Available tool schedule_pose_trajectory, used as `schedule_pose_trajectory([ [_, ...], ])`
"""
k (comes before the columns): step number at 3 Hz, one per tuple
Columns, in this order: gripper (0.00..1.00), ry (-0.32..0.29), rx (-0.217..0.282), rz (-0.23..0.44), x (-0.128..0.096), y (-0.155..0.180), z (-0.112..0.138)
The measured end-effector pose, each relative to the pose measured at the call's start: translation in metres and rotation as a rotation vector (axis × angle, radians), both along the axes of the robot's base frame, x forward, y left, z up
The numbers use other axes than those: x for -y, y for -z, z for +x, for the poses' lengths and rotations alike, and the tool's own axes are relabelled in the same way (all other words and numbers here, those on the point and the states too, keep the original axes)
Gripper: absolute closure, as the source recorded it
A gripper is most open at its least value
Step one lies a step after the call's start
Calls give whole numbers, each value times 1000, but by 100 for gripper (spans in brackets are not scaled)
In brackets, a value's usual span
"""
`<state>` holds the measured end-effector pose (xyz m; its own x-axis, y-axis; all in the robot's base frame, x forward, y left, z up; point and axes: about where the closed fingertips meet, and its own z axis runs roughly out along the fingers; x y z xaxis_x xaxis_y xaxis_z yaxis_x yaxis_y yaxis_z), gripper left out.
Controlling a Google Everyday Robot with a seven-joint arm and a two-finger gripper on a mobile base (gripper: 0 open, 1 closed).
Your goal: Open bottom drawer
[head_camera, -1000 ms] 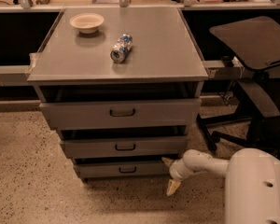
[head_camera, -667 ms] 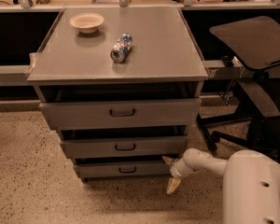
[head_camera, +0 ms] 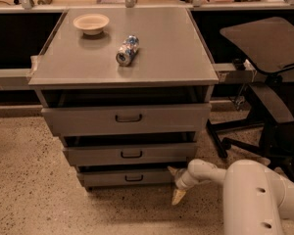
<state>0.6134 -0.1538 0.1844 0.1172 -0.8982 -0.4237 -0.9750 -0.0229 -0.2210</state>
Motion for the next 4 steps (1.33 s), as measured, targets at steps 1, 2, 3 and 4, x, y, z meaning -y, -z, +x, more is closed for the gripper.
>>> schedule_pose_trajectory([
  [1,16,-3,-12,-1,-3,4,-3],
  [2,18,-8,-21,-3,-5,0,-5],
  [3,17,-18,-28,-2,-13,6,1],
  [4,1,0,-34,16,-16,15,6],
])
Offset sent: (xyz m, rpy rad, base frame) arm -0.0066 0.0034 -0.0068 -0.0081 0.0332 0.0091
